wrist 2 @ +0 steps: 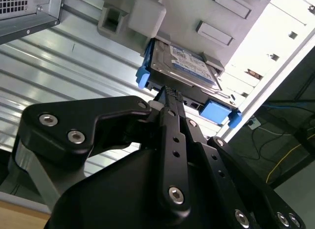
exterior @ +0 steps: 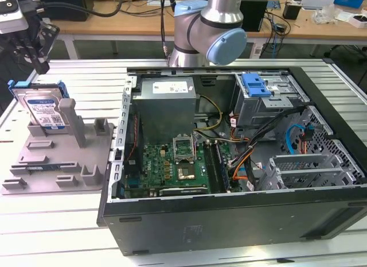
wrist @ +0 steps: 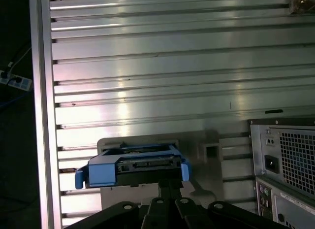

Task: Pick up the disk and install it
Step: 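Pick up the disk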

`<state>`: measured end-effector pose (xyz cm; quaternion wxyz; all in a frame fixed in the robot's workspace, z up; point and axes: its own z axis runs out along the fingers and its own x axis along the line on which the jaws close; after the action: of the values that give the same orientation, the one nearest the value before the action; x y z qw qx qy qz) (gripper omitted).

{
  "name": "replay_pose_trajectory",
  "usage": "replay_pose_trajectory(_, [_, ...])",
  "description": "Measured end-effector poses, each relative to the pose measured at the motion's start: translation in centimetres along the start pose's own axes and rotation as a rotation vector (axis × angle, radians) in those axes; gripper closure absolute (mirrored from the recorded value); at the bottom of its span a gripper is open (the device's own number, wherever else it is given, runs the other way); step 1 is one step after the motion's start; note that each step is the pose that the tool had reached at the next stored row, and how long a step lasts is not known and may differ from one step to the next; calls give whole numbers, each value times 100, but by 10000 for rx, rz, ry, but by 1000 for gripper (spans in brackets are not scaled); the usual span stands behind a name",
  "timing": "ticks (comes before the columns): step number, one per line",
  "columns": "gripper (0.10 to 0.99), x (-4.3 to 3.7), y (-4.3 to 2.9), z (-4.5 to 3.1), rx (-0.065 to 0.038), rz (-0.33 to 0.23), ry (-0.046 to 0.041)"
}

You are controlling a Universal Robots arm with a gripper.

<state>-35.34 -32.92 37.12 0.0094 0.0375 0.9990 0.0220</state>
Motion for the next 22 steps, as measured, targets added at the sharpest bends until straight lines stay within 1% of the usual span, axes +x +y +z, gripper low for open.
replay_pose_trajectory(5, [980,2,-1,9,1,0,1])
replay_pose_trajectory(8, [980,20,-1,16,-3,2,0])
replay_pose_trajectory(13, [980,98,1,18,-13,-13,20])
replay_pose_trajectory(14, [980,123,3,18,-17,-24,32])
replay_pose_trajectory(15, [980,131,4,18,-20,-41,43])
replay_pose_trajectory(19, [980,136,6,19,-33,-379,102])
replay_pose_trajectory(22, [980,135,6,19,-42,-842,137])
